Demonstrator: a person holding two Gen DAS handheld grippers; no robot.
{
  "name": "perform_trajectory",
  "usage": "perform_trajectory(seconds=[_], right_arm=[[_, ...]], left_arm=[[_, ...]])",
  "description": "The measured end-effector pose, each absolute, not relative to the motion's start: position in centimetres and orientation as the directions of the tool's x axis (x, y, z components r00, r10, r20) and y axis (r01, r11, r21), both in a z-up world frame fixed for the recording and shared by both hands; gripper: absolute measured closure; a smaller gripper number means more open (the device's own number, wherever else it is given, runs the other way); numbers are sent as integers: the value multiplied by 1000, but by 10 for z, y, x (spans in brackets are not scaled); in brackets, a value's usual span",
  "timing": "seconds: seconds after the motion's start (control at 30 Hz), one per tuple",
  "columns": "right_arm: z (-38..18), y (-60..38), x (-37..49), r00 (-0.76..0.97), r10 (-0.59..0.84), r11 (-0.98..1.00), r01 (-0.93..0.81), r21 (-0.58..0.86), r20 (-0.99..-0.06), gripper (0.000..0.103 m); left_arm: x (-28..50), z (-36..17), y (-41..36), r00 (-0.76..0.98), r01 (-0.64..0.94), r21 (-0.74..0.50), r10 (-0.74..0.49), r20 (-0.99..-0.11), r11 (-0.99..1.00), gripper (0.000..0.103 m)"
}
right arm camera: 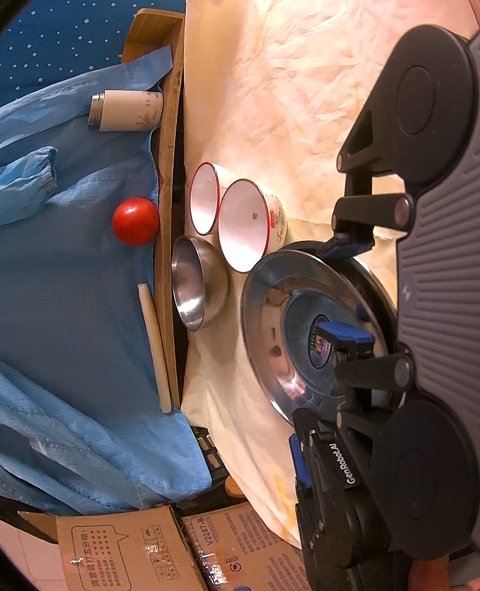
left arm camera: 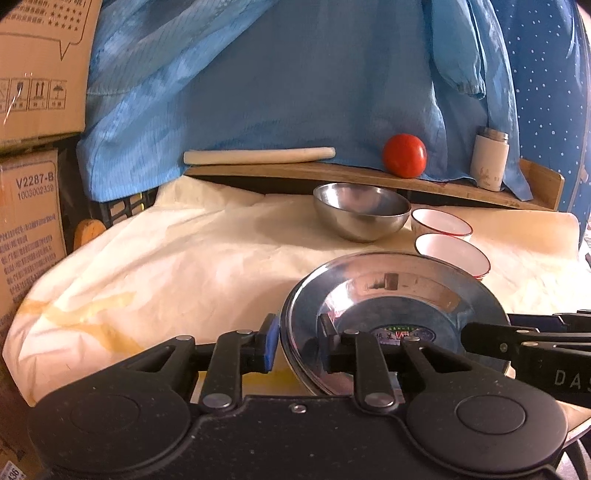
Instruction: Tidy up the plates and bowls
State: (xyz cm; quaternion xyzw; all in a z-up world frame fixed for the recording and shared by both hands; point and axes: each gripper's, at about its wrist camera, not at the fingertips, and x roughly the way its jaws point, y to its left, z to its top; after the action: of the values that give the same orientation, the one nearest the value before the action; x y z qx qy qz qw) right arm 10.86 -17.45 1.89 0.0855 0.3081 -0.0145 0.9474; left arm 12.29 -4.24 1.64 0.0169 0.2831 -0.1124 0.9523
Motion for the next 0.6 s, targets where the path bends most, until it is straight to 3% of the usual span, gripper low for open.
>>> perform_trajectory(seconds=[0.1,0.27,0.37,0.53,0.6], right_arm=[[18,-176,109,810,21,985,84,152,-586,54],[18,-178,108,814,16,985,87,149,-580,47],[18,-181,108,818,14,983,94,158,-575,37],[18,-192,109,824,37,969,108,221,-566,9],[18,-198,110,828,56,961,107,256,-558,6]], left_arm=[[124,16,-39,810,222,-55,-216,-546,974,73],[127,19,-34,810,206,-95,-224,-542,974,57],[131,21,-30,808,194,-122,-229,-544,973,46],[139,22,-25,804,166,-165,-231,-547,972,24],[145,24,-23,801,161,-185,-238,-549,969,17]])
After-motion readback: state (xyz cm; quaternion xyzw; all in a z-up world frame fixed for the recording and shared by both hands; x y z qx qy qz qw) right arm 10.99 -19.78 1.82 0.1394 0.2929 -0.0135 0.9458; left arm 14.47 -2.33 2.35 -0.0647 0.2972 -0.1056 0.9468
